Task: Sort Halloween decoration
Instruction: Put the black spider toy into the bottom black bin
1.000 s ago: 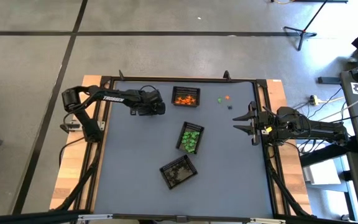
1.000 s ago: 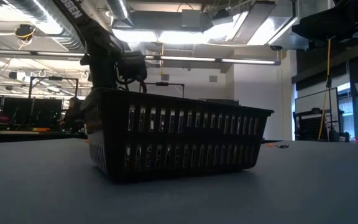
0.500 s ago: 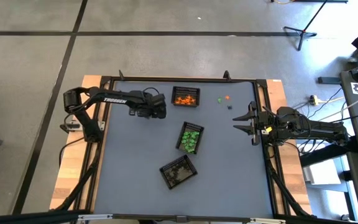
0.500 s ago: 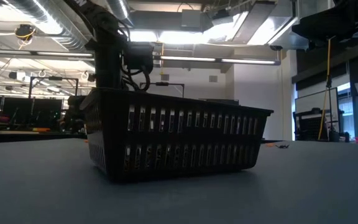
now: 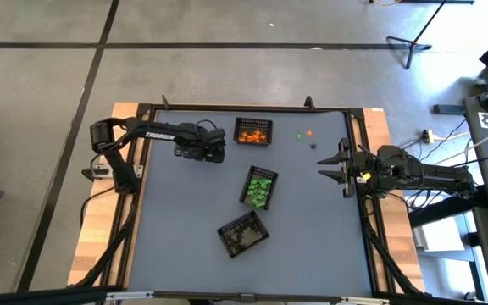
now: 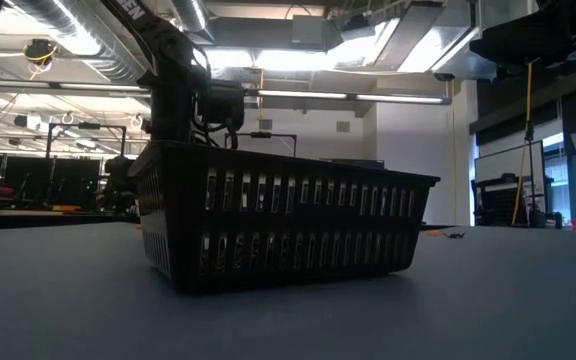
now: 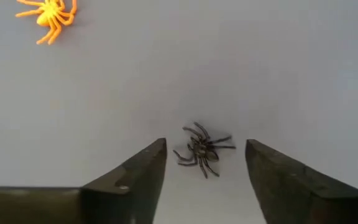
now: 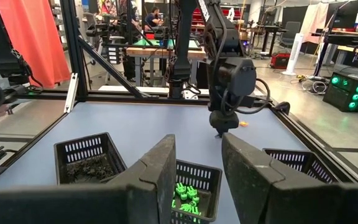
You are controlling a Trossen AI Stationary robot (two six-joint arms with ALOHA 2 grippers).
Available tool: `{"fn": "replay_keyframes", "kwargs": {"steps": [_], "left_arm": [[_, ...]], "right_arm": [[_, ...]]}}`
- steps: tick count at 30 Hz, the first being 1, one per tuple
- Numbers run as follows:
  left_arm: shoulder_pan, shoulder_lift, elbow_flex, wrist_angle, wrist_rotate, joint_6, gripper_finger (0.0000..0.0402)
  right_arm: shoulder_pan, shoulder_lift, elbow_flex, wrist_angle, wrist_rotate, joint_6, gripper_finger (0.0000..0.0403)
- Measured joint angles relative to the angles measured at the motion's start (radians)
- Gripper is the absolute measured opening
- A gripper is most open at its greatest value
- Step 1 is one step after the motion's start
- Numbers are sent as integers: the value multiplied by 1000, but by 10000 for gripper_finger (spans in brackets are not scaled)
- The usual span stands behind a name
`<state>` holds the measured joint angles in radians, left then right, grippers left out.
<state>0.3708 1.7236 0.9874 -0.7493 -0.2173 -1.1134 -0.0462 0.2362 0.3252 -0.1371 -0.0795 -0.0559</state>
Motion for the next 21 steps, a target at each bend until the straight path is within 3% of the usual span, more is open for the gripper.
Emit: {"fn": "replay_keyframes", "kwargs": {"steps": [10,21], "left_arm": [[11,0,-15,21,10,47,297],[34,-7,-85,111,44,52,295]], "right_arm": [[0,0,0,0,0,0,127],[0,0,0,0,0,0,127]]}}
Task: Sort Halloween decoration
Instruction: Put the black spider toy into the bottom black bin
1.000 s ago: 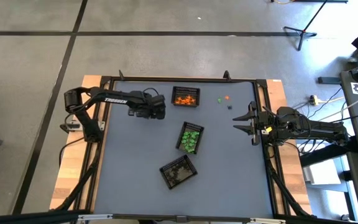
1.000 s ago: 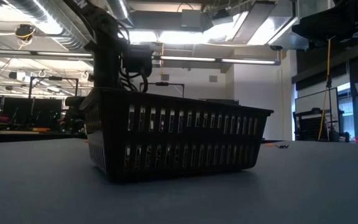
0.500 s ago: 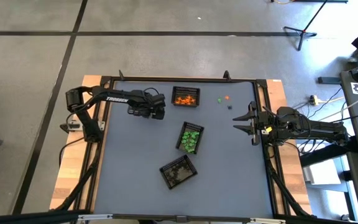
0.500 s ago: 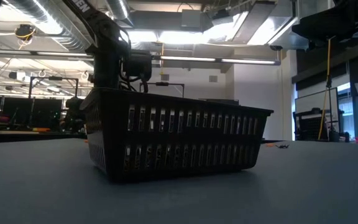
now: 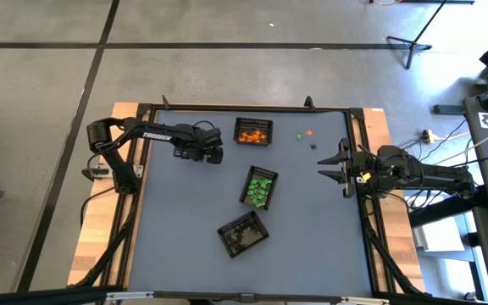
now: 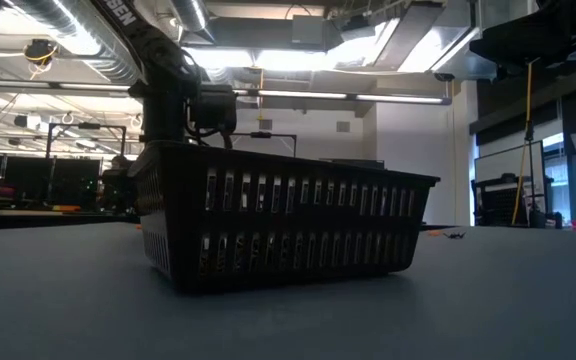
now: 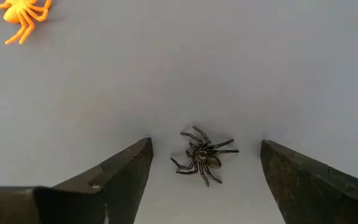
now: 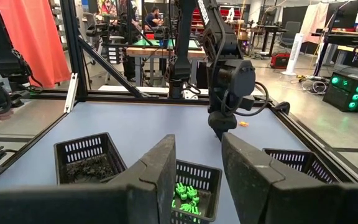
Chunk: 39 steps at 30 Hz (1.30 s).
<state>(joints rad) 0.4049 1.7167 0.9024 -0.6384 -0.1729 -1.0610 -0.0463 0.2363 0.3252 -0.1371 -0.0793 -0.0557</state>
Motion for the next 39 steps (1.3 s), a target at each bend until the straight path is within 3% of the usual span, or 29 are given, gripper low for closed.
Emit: {"fn": "replay_keyframes", "kwargs": {"steps": [5,18,25,32,39], "left_arm": [[0,1,-1,0,-12,-8,261],[0,5,-2,5,-17,-48,109],[-8,5,-2,7,-22,-58,47],[-26,5,-2,11,-30,-64,4],[-27,4,9,-3,-27,-85,1]], "right_arm": [[0,0,0,0,0,0,127],[0,0,0,0,0,0,127],[0,0,0,0,0,0,127],[0,0,0,0,0,0,127],[0,0,0,0,0,0,127]]}}
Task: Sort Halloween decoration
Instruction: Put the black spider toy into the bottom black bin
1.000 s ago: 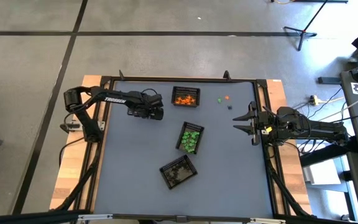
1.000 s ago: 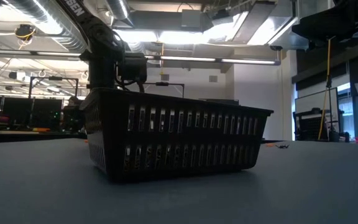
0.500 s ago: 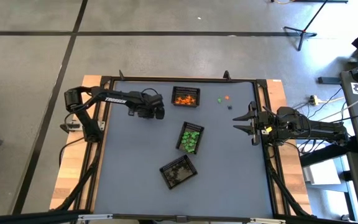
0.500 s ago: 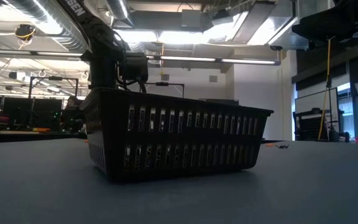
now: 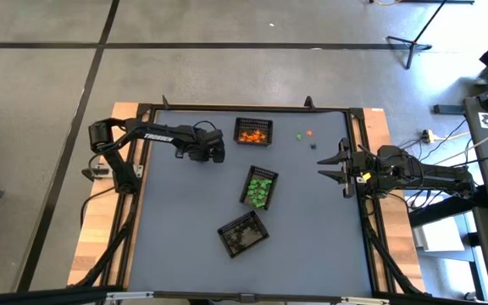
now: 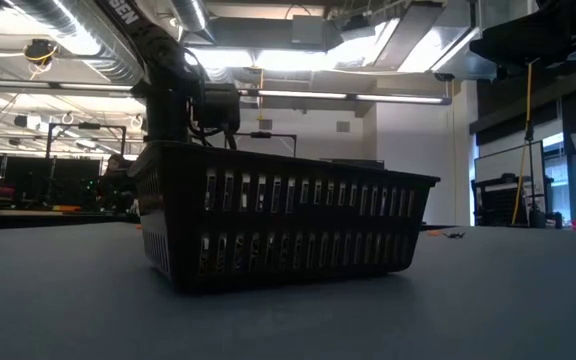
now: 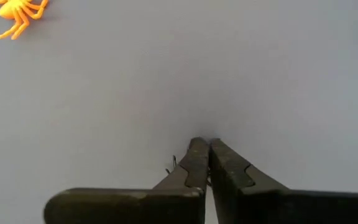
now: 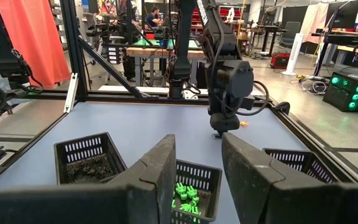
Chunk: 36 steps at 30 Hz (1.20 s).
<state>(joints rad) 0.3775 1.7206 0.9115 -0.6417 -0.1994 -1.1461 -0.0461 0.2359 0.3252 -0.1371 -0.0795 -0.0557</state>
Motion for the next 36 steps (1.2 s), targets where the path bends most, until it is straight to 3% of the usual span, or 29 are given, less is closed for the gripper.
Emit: {"fn": "replay_keyframes", "kwargs": {"steps": [21,36], "left_arm": [[-145,2,232,-289,-19,2,0],[-424,-1,385,-255,89,109,0]], "right_arm": [[0,0,0,0,0,0,127],[0,0,0,0,0,0,127]]}}
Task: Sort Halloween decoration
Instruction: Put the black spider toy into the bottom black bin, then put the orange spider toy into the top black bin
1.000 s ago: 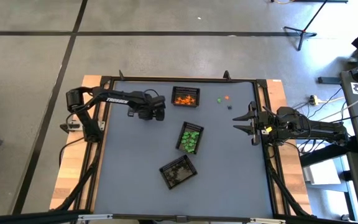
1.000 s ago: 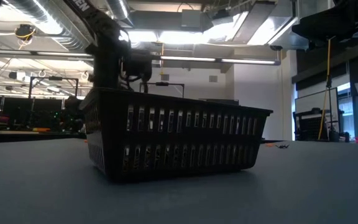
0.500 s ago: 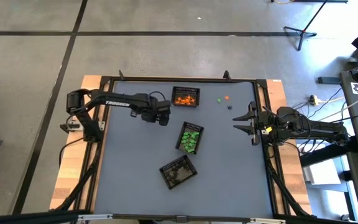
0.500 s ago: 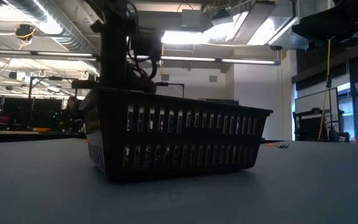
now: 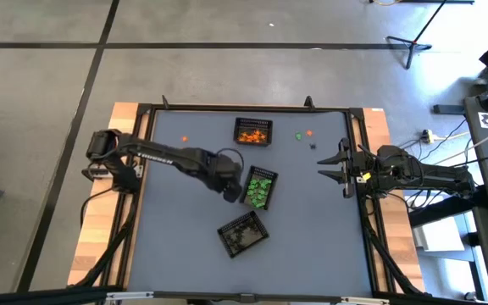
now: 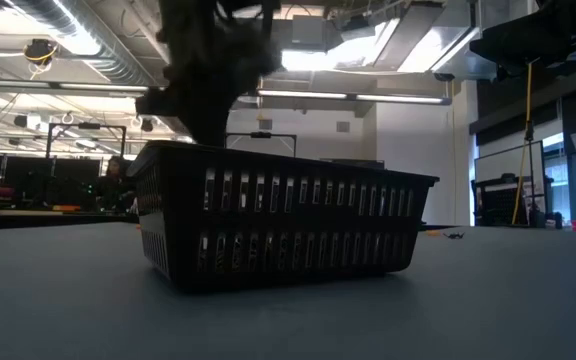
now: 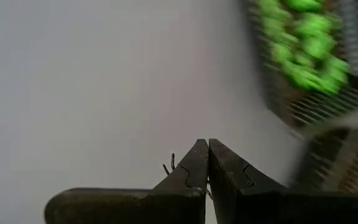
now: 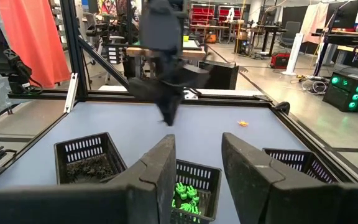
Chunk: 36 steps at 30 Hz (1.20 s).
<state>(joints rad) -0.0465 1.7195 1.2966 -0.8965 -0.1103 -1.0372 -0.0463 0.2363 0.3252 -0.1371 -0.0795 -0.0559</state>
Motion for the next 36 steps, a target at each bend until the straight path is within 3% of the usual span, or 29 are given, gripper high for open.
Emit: {"fn": "replay_keyframes", "kwargs": {"steps": [10,18,26,30,36], "left_arm": [[-221,8,3,310,16,-1,0],[-365,63,4,561,-77,-30,0],[-393,116,3,569,-146,-114,5],[-390,116,3,530,-193,-214,38],[-388,116,3,524,-196,-242,125]], "right_arm": [[0,0,0,0,0,0,127],[0,0,0,-1,0,0,127],[0,0,0,-8,0,0,127],[0,0,0,-18,0,0,127],[0,0,0,-24,0,0,127]]}}
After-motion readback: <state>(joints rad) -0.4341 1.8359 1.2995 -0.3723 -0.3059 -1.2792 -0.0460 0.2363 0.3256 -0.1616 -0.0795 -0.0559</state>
